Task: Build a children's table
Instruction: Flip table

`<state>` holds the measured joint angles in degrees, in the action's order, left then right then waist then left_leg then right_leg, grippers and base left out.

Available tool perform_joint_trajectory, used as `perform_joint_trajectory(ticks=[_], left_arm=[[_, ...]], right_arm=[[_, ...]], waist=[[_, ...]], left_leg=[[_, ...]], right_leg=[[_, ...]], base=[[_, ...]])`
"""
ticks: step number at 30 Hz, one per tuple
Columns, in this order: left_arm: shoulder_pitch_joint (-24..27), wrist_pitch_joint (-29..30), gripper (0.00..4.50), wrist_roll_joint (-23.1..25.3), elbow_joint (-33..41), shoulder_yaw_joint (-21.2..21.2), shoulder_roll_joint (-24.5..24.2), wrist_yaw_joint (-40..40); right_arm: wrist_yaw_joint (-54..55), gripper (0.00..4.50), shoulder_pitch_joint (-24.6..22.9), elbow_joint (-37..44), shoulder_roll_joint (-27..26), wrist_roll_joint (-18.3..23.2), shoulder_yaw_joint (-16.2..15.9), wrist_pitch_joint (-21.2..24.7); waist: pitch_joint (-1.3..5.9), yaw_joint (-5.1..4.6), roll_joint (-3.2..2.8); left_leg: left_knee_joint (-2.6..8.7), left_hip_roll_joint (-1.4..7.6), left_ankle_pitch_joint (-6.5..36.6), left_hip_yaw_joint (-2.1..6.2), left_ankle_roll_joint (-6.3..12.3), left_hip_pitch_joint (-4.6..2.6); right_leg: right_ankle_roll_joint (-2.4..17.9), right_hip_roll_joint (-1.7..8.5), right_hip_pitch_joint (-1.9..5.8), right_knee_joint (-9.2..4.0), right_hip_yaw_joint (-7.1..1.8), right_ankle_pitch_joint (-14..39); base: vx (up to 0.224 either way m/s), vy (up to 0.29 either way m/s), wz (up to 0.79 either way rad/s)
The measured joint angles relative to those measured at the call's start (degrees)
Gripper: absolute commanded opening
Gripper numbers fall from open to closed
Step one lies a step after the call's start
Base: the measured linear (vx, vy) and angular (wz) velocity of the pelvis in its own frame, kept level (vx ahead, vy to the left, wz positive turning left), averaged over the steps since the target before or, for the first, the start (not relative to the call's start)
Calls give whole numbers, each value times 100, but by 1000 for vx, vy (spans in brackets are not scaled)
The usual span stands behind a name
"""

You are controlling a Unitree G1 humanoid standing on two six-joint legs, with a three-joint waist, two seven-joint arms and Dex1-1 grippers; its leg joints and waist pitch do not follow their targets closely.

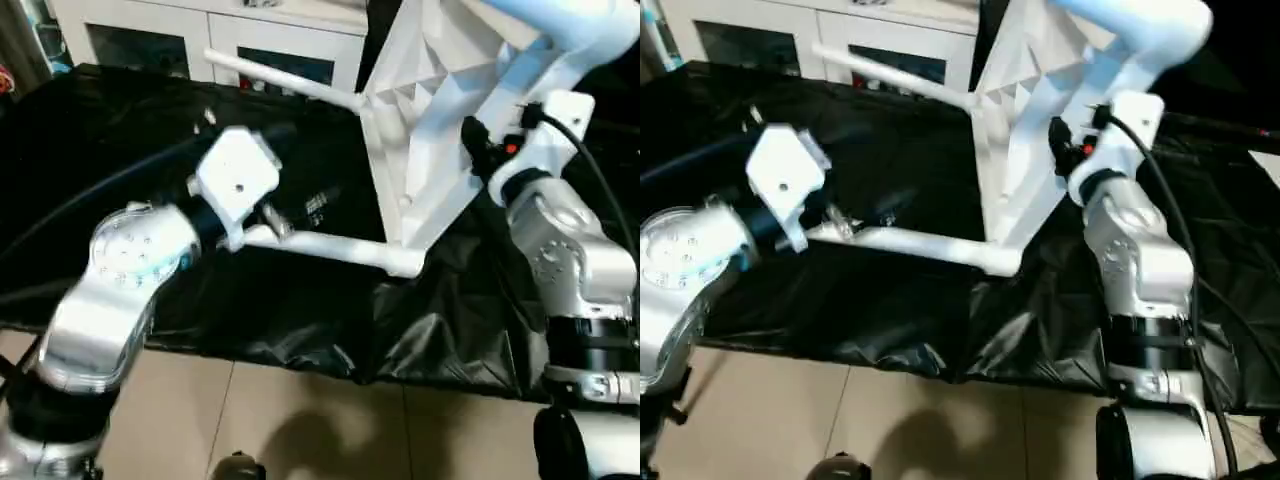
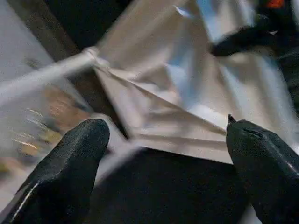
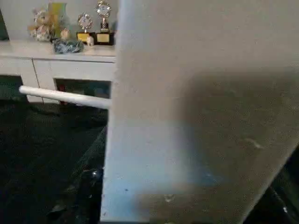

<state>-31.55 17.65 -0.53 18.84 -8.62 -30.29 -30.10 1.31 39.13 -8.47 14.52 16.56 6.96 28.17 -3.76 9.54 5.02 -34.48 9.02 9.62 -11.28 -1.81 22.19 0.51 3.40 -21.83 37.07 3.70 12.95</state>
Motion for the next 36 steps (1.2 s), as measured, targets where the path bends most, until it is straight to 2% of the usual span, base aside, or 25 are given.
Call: perform_joint_trajectory(ticks=[5, 7, 8, 10, 11, 13, 15, 20, 23, 28, 31, 32, 34, 36], left_arm=[[-821, -795, 450, 380, -108, -10, 20, 180], [-997, -980, 450, 438, -130, -9, 19, 183], [-1005, -1053, 450, 467, -134, -11, 17, 183], [-1024, -1264, 450, 682, -357, -38, -43, 248], [-1102, -1417, 450, 848, -550, -86, -117, 317], [-1322, -1655, 450, 1171, -907, -131, -255, 496], [-1461, -1862, 450, 1417, -1094, -131, -349, 636], [-1690, -2261, 450, 2037, -1712, -132, -614, 1021], [-1868, -2379, 450, 2231, -2020, -111, -702, 1213], [-2126, -2568, 450, 2677, -2583, -131, -827, 1516], [-2188, -2632, 450, 2808, -2849, -134, -869, 1606], [-2203, -2665, 450, 2836, -2939, -133, -868, 1644], [-2256, -2720, 423, 2832, -3086, -132, -856, 1668], [-2295, -2785, 416, 2833, -3150, -129, -848, 1673]], right_arm=[[180, 199, 314, -278, -136, -505, -548, 13], [180, 199, 376, -359, -199, -623, -674, -16], [181, 234, 376, -373, -213, -645, -693, -28], [180, 269, 403, -472, -237, -723, -710, -96], [189, 269, 427, -533, -253, -780, -749, -109], [199, 296, 415, -765, -335, -848, -838, -87], [210, 296, 331, -978, -409, -905, -913, -82], [179, 296, 168, -1079, -417, -985, -916, -322], [114, 296, 85, -1306, -455, -980, -859, -496], [-99, 296, 99, -1872, -584, -870, -713, -1119], [-159, 296, 115, -2085, -604, -826, -676, -1296], [-172, 272, 131, -2163, -610, -826, -666, -1355], [-201, 260, 164, -2298, -656, -826, -623, -1499], [-270, 252, 182, -2440, -681, -828, -610, -1643]], waist=[[27, -26, 43], [38, -42, 57], [42, -46, 64], [50, -57, 77], [54, -65, 84], [52, -90, 95], [50, -116, 91], [48, -117, 91], [47, -112, 89], [39, -131, 77], [34, -126, 70], [34, -124, 70], [34, -124, 70], [34, -124, 70]], left_leg=[[-3, 0, -9, 0, -15, -5], [-2, 0, -9, 1, -16, -11], [-2, 0, -9, 1, -16, -14], [-2, 0, -10, 1, -17, -13], [-2, 1, -10, 3, -17, -13], [-2, 4, -11, 6, -19, -10], [-3, 3, -18, 4, -30, -3], [0, 6, -27, 4, -46, 7], [0, 5, -26, 4, -45, 10], [0, 8, -25, 4, -42, 8], [0, 9, -18, 4, -31, 8], [0, 9, -18, 4, -31, 9], [0, 9, -18, 4, -32, 9], [0, 9, -18, 4, -31, 9]], right_leg=[[-11, 1, 1, 0, -1, -6], [-12, 1, 4, 1, -1, -7], [-13, 1, 8, 1, -1, -6], [-14, 1, 5, 3, -1, -7], [-15, 1, 5, 4, 0, -8], [-16, 0, 0, 4, 4, -13], [-13, 1, -5, 0, 2, -23], [19, 0, -14, 0, 6, -32], [20, 0, -14, -5, 6, -31], [26, 0, -16, 0, 8, -35], [27, 0, -16, 0, 10, -35], [27, 0, -16, -1, 10, -35], [28, 0, -17, -1, 10, -36], [29, 0, -17, -1, 10, -35]], base=[[0, 0, 0], [0, 0, 0], [0, 0, 0], [0, 0, 0], [0, 0, 0], [0, 0, 0], [0, 0, 0], [0, 0, 0], [0, 0, 0], [0, 0, 0], [0, 0, 0], [0, 0, 0], [0, 0, 0], [0, 0, 0]])
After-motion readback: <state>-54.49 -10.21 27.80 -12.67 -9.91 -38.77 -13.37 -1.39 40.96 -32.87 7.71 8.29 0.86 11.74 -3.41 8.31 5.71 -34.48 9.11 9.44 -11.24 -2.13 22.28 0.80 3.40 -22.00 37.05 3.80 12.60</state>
